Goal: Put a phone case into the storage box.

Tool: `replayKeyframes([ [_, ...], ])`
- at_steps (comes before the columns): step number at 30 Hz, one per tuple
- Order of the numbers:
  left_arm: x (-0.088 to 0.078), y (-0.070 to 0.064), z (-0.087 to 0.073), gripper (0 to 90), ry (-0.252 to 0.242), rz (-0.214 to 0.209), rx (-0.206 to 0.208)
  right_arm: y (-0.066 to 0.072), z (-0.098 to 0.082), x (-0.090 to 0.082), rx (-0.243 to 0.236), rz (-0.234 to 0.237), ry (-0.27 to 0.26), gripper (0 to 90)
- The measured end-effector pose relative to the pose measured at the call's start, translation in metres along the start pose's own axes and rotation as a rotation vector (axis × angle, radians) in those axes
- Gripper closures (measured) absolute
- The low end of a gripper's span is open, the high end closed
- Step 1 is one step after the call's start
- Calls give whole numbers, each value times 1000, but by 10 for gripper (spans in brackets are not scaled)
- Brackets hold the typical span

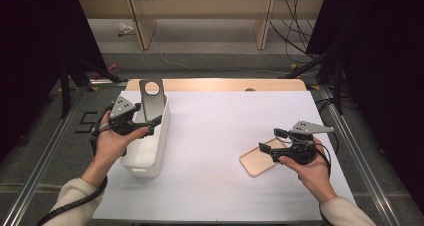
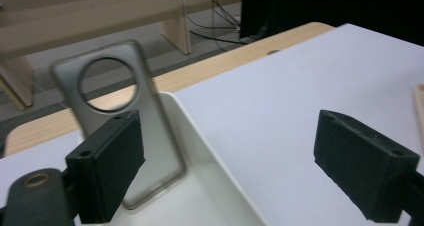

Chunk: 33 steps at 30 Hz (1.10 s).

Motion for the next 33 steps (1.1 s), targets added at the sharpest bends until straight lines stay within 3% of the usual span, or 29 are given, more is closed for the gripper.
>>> replayKeyframes([
  [8, -4, -43, -14, 125, -18, -106, 41, 0, -1, 1, 0, 0, 5, 172],
  [18, -8, -83, -27, 116, -25, -190, 68, 0, -1, 1, 2, 3, 10, 172],
  [33, -18, -103, -46, 59, -5, -227, 127, 1, -1, 5, -14, 11, 18, 172],
])
Point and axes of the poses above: each handheld gripper's, and its own axes: x roughly forward along the jaws, z roughly out of its top, y roughly to its left, the point moved 8 cm from there along x, roughly forward along the jaws, and after that the axes turned 4 degrees about -z, right-handed, at the moved point
